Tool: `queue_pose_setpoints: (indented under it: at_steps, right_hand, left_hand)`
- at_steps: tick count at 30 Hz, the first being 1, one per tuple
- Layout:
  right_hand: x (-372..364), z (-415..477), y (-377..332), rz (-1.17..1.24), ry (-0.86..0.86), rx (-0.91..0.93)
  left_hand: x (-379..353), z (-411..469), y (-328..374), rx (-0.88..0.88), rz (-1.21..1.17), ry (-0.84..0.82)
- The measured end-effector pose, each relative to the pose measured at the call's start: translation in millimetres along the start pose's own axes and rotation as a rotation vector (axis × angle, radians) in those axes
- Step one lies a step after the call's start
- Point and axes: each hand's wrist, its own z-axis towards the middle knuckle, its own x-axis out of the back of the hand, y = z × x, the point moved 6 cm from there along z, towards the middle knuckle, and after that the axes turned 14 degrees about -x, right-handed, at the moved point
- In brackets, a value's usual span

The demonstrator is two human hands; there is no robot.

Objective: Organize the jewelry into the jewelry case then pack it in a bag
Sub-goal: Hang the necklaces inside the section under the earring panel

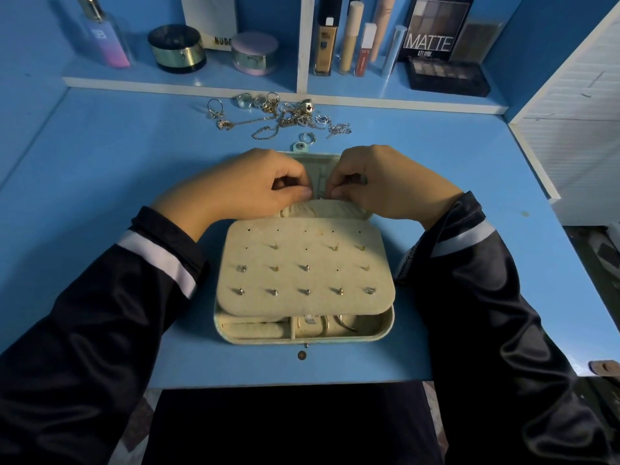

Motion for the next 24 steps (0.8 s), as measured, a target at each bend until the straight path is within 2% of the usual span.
queue_pose_setpoints:
  at_steps: [6, 14, 24]
  right_hand:
    - [5.9, -0.6, -0.4, 0.066, 0.083, 0.005]
    - [2.1, -3.8, -3.5, 0.078, 0.009, 0.068]
    - [2.9, -2.7, 2.5, 0.080, -0.017, 0.019]
  left_hand:
    - [0.2, -0.5, -1.2, 0.001, 0.000, 0.015]
    - [3.7, -0.2, -3.4, 0.017, -0.065, 0.001]
    - [-0.1, 1.4, -4.3, -0.023, -0.049, 0.003]
